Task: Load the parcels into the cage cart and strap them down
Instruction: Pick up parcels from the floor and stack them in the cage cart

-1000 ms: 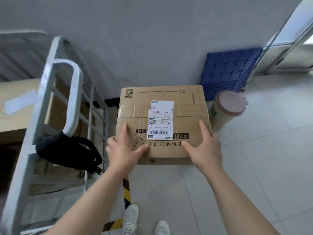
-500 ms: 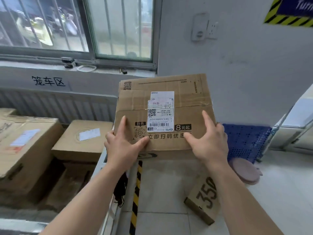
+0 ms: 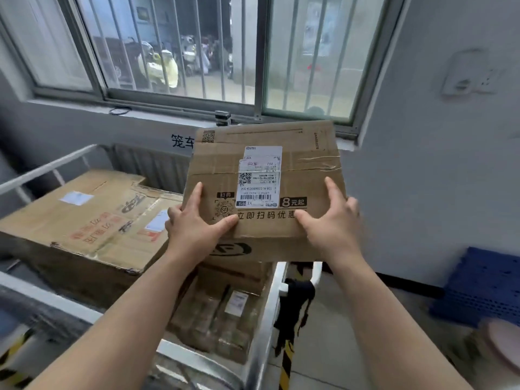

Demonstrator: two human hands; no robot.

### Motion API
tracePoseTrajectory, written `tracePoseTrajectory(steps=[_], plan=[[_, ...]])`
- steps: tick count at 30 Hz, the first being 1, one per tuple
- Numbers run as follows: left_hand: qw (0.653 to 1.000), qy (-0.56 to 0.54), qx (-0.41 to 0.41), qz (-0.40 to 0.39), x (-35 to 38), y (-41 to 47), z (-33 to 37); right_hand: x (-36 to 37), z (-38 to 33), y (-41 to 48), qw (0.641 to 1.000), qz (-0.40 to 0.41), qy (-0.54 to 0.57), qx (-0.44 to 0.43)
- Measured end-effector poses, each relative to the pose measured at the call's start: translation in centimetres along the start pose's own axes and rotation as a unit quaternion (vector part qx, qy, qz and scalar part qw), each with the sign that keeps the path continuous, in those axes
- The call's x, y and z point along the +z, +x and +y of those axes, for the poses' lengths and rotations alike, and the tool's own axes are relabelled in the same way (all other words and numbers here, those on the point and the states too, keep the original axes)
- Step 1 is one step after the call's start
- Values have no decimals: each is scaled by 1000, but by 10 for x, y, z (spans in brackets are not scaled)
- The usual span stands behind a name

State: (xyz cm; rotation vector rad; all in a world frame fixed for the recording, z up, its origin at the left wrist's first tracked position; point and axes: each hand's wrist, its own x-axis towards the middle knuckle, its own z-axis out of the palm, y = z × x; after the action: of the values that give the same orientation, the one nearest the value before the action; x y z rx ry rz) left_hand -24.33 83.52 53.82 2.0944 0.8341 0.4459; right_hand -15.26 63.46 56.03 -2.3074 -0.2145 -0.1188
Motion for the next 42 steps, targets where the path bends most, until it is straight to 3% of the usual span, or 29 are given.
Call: tracePoseTrajectory(steps=[6, 12, 25, 42], plan=[[998, 39, -29, -42, -49, 60, -77, 94, -47, -16, 997, -38, -26, 56], [986, 101, -62, -118, -54, 104, -136, 163, -47, -30, 985, -87, -40, 142], [956, 140, -161, -201, 9, 136, -220, 255, 23, -13, 947, -196, -51, 248], [913, 209, -185, -296, 95, 183, -347, 386, 115, -34, 904, -214, -42, 368]])
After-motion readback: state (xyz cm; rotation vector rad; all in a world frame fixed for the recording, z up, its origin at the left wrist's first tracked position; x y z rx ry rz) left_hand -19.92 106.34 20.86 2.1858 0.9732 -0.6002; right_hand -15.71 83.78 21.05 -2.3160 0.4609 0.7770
